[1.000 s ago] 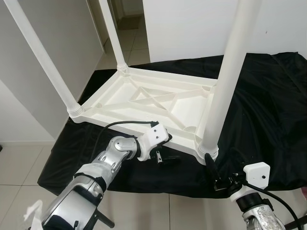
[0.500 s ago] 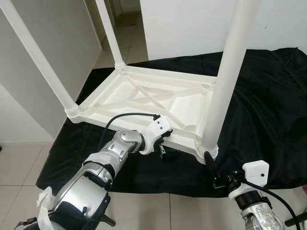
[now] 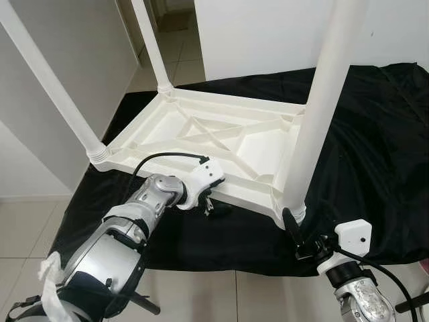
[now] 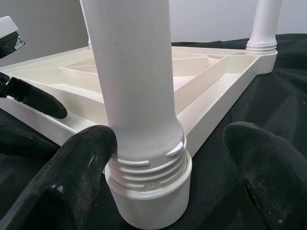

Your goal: Building children table

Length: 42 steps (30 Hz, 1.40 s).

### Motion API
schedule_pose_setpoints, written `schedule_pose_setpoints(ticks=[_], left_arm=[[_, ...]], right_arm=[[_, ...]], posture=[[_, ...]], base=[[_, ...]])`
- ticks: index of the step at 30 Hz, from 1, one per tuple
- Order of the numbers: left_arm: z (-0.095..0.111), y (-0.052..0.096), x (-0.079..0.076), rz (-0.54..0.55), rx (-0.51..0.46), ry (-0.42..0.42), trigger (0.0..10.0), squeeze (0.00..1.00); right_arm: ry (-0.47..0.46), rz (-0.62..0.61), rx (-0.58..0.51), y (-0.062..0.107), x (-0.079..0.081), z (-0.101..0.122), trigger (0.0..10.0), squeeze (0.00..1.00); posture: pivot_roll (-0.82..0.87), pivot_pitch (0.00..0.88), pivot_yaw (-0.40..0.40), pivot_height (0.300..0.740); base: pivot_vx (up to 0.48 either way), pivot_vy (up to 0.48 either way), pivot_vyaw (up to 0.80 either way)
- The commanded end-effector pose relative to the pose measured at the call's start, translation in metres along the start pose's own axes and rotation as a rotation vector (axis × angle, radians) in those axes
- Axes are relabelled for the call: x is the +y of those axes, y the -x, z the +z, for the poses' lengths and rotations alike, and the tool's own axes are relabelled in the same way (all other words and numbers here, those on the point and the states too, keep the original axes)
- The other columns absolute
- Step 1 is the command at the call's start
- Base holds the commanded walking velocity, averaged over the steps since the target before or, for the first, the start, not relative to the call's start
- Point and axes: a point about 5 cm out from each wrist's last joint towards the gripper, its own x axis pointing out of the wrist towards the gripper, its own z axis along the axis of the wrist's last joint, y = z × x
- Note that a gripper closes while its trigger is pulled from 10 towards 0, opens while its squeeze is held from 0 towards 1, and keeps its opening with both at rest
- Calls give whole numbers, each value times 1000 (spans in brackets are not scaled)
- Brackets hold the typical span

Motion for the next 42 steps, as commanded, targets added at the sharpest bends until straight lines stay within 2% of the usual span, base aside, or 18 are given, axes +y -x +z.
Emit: schedule_pose_setpoints(ticks=[1, 4, 5, 7, 8, 10, 11, 12, 13, 22, 30, 35, 42], left_arm=[[-19, 8, 9, 148, 75, 29, 10000, 0], [-20, 10, 9, 138, 80, 21, 10000, 0], [-20, 11, 9, 130, 76, 21, 1804, 0], [-20, 11, 9, 125, 73, 21, 1804, 0], [-21, 12, 8, 110, 69, 22, 0, 0], [-21, 12, 7, 100, 66, 23, 0, 0], [-22, 12, 7, 91, 66, 17, 902, 0], [-22, 12, 7, 91, 66, 17, 902, 0], [-22, 13, 7, 84, 66, 14, 0, 0], [-25, 16, 5, 48, 67, 1, 0, 0], [-33, 19, -6, -27, 35, -11, 157, 0], [-41, 29, -16, -122, 0, -45, 0, 0], [-42, 34, -21, -168, -25, -54, 0, 0]], right_arm=[[-15, 0, 14, -1, 2, -4, 10000, 0], [-16, -4, 10, -2, 2, -4, 10000, 0], [-18, -4, 10, -2, 2, -5, 10000, 0], [-19, -4, 10, -1, 2, -5, 10000, 0], [-21, -4, 11, -1, 3, -6, 10000, 0], [-22, -4, 12, -1, 4, -6, 10000, 0], [-23, -5, 14, -1, 4, -6, 10000, 0], [-23, -5, 14, -1, 4, -6, 10000, 0], [-23, -5, 15, -1, 4, -6, 10000, 0], [-23, 4, 14, -3, 5, -7, 10000, 0], [-23, 5, 10, -4, 6, -8, 10000, 0], [-21, 15, 11, -6, 6, -9, 10000, 0], [-21, 26, 7, -9, 6, -9, 10000, 0]], posture=[[-185, 71, 175, 740], [-185, 71, 175, 740], [-178, 74, 177, 740], [-178, 74, 177, 740], [-177, 75, 179, 740], [-177, 75, 179, 740], [-173, 74, 177, 740], [-173, 74, 177, 740], [-173, 74, 177, 740], [-170, 62, 177, 740], [-177, 52, 175, 740], [-167, 41, 162, 740], [-164, 38, 158, 740]], base=[[0, 0, 0], [0, 0, 0], [0, 0, 0], [0, 0, 0], [0, 0, 0], [0, 0, 0], [0, 0, 0], [0, 0, 0], [0, 0, 0], [0, 0, 0], [0, 0, 0], [0, 0, 0], [0, 0, 0]])
